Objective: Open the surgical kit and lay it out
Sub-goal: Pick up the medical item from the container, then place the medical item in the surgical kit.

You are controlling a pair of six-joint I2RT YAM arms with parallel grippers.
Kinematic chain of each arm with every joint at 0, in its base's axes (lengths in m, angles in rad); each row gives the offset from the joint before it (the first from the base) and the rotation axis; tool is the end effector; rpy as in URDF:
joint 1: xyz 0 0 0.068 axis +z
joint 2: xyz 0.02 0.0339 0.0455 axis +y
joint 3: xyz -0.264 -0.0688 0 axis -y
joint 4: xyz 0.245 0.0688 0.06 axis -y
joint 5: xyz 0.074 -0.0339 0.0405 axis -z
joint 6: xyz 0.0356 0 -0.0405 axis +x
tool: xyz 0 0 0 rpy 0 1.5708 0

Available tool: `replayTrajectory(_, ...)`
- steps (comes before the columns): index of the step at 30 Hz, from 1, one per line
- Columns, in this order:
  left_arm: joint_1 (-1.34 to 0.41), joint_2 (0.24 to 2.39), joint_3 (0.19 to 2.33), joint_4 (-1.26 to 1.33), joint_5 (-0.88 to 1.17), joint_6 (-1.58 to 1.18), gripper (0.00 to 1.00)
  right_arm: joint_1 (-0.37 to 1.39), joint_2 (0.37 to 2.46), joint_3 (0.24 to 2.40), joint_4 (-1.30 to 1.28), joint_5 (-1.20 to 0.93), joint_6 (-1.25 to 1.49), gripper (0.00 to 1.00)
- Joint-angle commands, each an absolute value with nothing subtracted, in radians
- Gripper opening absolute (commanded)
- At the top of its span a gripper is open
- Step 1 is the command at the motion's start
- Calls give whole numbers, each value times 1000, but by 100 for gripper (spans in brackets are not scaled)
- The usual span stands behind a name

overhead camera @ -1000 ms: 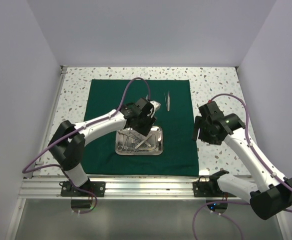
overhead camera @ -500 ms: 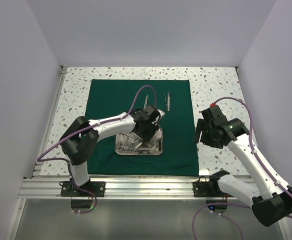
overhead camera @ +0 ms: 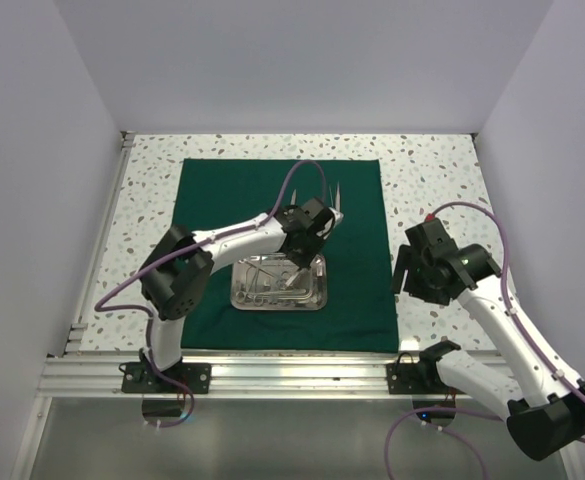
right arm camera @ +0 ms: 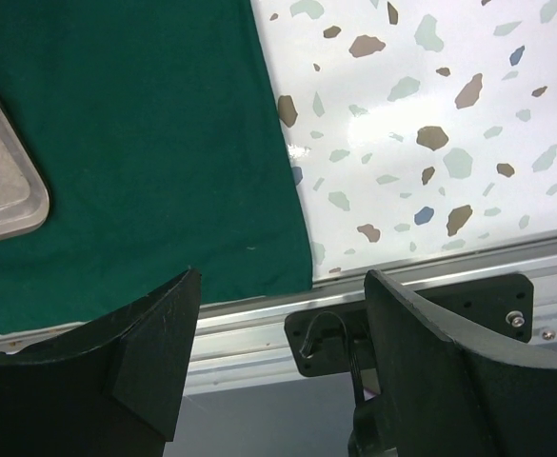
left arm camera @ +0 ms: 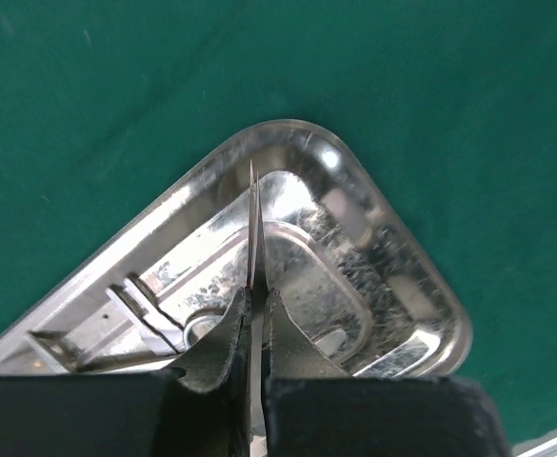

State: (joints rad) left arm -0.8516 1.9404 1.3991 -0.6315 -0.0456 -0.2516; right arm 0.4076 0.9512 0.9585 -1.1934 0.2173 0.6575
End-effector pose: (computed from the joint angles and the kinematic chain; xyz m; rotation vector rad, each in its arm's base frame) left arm 0.2639 -0.2989 0.1839 0.8062 2.6493 -0.2389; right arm 0.1426 0.0532 0.2894 0.3937 2.6737 0.0133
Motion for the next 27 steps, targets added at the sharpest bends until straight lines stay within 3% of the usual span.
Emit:
replayTrajectory(1, -851, 1945, 1553, -678, -54, -265, 0, 410, 928, 951, -1207, 229, 684, 73)
replayTrajectory(13, -764, 2273, 2128, -713, -57, -432, 0, 410, 916, 945, -1227, 196, 680, 73)
replayTrajectory(27, -647, 2516, 2307, -401, 90, -670, 0, 410, 876, 933, -1312, 192, 655, 73)
